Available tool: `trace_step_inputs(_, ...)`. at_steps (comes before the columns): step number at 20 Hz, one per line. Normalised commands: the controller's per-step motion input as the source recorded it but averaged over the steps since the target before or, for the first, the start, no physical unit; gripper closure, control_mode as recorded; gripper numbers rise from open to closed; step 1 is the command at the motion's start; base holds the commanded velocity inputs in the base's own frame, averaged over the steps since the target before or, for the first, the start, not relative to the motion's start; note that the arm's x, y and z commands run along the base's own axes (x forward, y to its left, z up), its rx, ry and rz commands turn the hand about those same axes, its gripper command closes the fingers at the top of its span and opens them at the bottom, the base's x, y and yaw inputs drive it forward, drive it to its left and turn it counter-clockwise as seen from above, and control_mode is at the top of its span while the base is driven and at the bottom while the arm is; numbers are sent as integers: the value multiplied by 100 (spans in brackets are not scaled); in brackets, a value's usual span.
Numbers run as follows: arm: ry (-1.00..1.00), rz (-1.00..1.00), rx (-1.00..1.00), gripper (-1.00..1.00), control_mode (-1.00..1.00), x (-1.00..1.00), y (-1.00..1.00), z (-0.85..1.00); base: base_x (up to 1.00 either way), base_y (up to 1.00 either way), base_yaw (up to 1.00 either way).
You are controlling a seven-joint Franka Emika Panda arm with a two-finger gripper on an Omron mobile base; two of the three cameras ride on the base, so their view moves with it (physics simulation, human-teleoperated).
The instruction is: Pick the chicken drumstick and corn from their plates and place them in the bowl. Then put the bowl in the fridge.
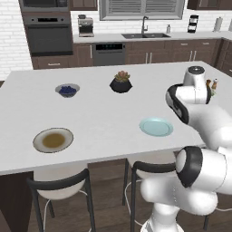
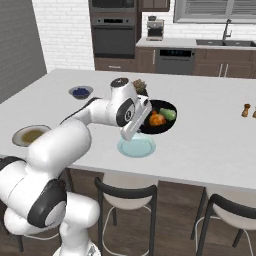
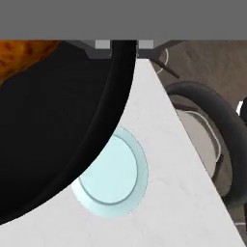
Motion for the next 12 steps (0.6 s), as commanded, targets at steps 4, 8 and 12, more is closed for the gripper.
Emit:
trace_step_inputs(4,10,39,-8,100,-100,-64,81,80,0,0,0)
trace_step_inputs(8,13,29,-6,100,-100,-88,87,59,0,0,0)
trace_step_inputs(12,14,18,-2,100,-100,-95,71,51,0,0,0)
